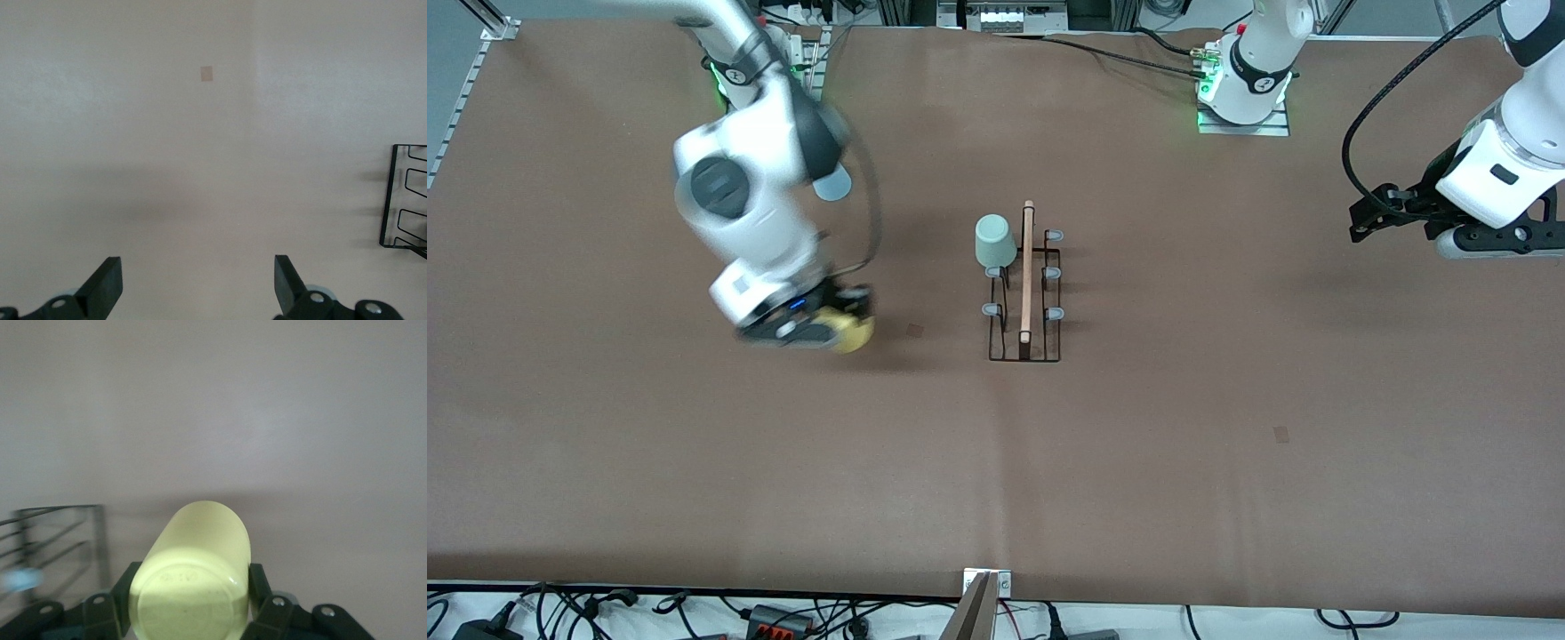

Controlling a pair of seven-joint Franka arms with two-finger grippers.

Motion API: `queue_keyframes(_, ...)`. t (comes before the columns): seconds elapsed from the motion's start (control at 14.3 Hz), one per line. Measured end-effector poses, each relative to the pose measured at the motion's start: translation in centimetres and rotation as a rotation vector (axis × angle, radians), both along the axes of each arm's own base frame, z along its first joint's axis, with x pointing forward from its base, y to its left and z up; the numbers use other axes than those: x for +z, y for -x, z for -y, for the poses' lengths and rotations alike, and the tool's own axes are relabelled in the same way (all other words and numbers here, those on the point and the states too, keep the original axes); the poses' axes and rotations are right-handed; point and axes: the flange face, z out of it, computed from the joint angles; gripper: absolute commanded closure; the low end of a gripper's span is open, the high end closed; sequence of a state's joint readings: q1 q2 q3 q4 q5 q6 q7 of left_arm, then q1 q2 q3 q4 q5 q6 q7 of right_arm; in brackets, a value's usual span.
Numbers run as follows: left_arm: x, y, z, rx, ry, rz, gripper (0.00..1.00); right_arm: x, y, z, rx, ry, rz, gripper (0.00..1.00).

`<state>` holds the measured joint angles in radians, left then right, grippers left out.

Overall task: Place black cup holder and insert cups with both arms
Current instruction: 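Carry the yellow cup to the rack and lower it onto a peg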

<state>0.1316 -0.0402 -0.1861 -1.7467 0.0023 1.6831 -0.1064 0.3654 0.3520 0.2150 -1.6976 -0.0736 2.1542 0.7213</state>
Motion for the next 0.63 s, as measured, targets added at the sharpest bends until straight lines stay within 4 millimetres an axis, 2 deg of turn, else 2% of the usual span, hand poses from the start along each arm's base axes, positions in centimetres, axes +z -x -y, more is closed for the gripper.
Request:
queue_keyframes(0.14,0.0,0.0,0.0,0.0,0.0,0.0,0.0,1.0,2.3,-5.8,-0.066,-0.038,0.009,0.85)
queue_keyframes(0.21,0.0,0.0,0.0,0.0,0.0,0.0,0.0,0.8,2.8,-7.7,-0.096,-0.051,0.006,0.85)
queue_keyframes(0.42,0.0,0.0,0.0,0.0,0.0,0.0,0.0,-1.2,3.0,-11.4,-0.143,-0.079,-0.008,0.85)
queue_keyframes(0.63,0.0,0.0,0.0,0.0,0.0,0.0,0.0,-3.7,3.1,-13.4,-0.136,-0.091,-0.016,0.85)
